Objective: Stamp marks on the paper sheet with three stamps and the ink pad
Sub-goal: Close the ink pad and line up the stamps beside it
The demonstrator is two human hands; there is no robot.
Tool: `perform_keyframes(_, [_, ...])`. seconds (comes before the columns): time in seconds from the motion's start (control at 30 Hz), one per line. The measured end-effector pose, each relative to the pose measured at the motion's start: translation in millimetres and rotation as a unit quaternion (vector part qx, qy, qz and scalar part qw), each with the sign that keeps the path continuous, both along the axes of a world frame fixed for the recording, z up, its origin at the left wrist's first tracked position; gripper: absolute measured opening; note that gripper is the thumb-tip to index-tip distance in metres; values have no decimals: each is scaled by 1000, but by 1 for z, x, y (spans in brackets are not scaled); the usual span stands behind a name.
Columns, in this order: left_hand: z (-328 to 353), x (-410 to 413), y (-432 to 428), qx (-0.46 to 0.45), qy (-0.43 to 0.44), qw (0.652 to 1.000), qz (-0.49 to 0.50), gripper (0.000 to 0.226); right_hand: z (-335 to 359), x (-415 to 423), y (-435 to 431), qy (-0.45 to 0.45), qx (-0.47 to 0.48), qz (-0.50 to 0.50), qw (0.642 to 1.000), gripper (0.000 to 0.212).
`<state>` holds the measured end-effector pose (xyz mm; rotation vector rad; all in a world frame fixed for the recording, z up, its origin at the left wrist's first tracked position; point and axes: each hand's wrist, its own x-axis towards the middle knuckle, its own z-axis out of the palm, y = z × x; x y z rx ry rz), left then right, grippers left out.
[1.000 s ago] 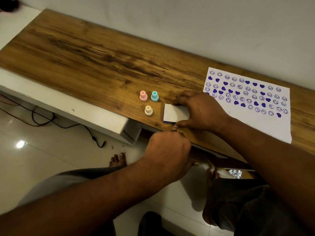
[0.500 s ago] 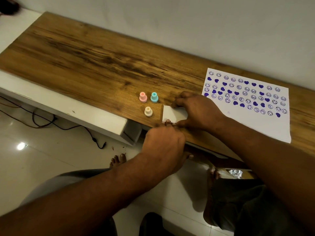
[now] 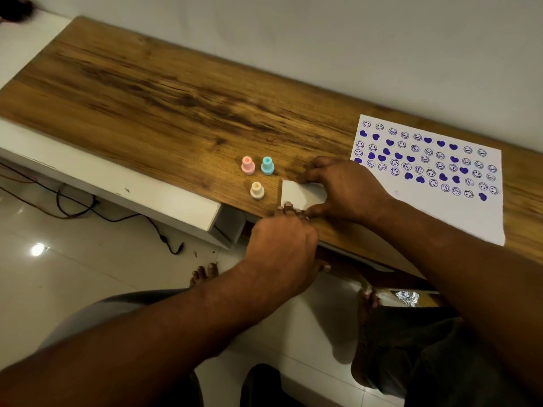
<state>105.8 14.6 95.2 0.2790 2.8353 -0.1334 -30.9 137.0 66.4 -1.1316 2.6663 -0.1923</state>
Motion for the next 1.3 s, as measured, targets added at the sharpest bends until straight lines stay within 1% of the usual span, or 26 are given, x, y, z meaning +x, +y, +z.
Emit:
perform_keyframes(0.13, [-2,-2,1,-4,-10,1000,0,78,1,-2,0,-23,3,11,1000,78])
perform_keyframes(0.37, [1,-1,2,-6,-5,1000,1,82,4,0,-2,13,25,41,999,73])
perform_keyframes(0.53, [2,-1,2,1,-4,1000,7,85,4,-1,-1,13,18,42,999,72])
perform_keyframes(0.7, [1,-3,0,-1,-10,1000,7,80,6,-2,-3,-1,18,41,999,70])
perform_keyframes(0.9, [4,-2,3,-3,-16,1000,8,79,13,-6,-4,7,19,36,999,69])
perform_keyframes(1.03, [5,-1,4,-1,-26,1000,8,81,20,-10,1,26,7,-14,1000,78])
perform_keyframes(1.17, [6,-4,4,4,-48,999,11,83,21,-10,9,33,-37,-138,989,72])
perform_keyframes(1.23, [7,-4,4,7,-54,998,15,83,18,-2,4,40,-43,-181,982,78])
perform_keyframes(1.3, [6,-3,5,15,-50,998,17,78,14,7,-5,45,-43,-197,978,84])
